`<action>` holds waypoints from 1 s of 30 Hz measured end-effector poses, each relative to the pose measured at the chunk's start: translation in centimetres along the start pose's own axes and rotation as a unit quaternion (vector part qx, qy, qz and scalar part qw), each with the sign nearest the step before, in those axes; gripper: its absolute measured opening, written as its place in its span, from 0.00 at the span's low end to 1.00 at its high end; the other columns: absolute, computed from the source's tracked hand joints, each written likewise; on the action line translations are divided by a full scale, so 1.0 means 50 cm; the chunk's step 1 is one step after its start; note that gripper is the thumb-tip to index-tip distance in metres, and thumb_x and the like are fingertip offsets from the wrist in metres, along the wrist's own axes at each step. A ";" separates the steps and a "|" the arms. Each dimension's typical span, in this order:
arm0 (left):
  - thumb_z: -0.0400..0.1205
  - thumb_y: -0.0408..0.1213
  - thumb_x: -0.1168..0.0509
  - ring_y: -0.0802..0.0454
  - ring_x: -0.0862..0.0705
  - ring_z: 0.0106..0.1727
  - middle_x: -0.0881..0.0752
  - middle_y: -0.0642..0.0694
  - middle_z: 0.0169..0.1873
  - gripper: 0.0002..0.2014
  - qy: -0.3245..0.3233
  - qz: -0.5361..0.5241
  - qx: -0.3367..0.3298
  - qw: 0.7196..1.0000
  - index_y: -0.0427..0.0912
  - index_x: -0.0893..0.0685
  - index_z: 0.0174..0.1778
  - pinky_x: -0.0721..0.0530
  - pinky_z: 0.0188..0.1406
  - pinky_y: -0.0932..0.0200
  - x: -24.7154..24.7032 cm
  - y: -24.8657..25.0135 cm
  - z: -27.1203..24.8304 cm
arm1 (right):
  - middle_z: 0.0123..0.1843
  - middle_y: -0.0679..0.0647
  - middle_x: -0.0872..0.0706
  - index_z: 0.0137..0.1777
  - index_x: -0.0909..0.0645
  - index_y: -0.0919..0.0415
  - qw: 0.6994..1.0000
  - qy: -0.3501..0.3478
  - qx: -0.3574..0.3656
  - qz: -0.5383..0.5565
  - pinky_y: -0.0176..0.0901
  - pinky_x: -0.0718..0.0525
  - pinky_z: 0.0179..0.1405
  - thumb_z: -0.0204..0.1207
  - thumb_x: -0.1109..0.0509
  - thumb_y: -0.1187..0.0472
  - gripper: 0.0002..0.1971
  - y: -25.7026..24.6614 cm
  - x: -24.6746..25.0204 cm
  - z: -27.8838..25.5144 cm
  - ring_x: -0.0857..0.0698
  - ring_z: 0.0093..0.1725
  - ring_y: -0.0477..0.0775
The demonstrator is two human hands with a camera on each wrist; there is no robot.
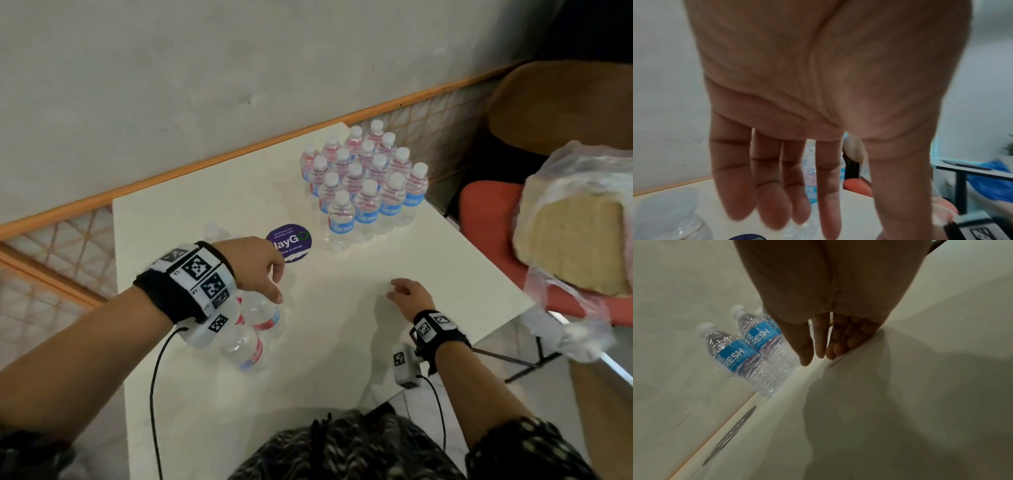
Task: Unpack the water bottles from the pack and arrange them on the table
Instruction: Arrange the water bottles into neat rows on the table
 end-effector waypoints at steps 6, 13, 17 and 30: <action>0.68 0.49 0.23 0.51 0.17 0.51 0.20 0.52 0.48 0.21 -0.055 0.078 -0.010 0.995 0.49 0.19 0.54 0.22 0.47 0.58 -0.049 -0.012 -0.012 | 0.50 0.53 0.18 0.63 0.19 0.58 0.998 0.032 -0.035 0.032 0.44 0.23 0.60 0.74 0.28 0.60 0.17 0.006 -0.008 -0.044 0.18 0.59 0.59; 0.71 0.43 0.26 0.50 0.16 0.47 0.15 0.49 0.42 0.12 -0.007 0.082 -0.040 0.996 0.48 0.16 0.49 0.18 0.45 0.57 -0.040 0.002 0.007 | 0.54 0.52 0.18 0.64 0.20 0.55 0.997 -0.052 0.060 0.003 0.39 0.24 0.53 0.71 0.24 0.59 0.21 -0.123 -0.094 -0.120 0.19 0.55 0.55; 0.73 0.43 0.28 0.51 0.21 0.41 0.20 0.51 0.35 0.10 0.056 0.045 -0.080 0.994 0.44 0.14 0.48 0.25 0.40 0.60 -0.011 0.063 0.026 | 0.65 0.50 0.23 0.73 0.30 0.48 0.977 -0.153 0.148 0.028 0.41 0.25 0.60 0.64 0.18 0.55 0.37 -0.247 -0.169 -0.195 0.24 0.62 0.48; 0.78 0.47 0.31 0.40 0.25 0.68 0.27 0.40 0.69 0.27 0.127 0.007 0.132 0.983 0.46 0.27 0.72 0.24 0.62 0.50 0.069 -0.130 0.049 | 0.52 0.53 0.17 0.56 0.24 0.53 0.981 0.016 0.171 0.088 0.40 0.26 0.51 0.67 0.22 0.57 0.20 -0.269 -0.070 -0.168 0.20 0.50 0.52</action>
Point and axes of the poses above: each hand's wrist, its own z-axis towards the middle knuckle, its own x-axis out of the back of the hand, y = z × x, the point moved 10 cm from there along z, towards the middle knuckle
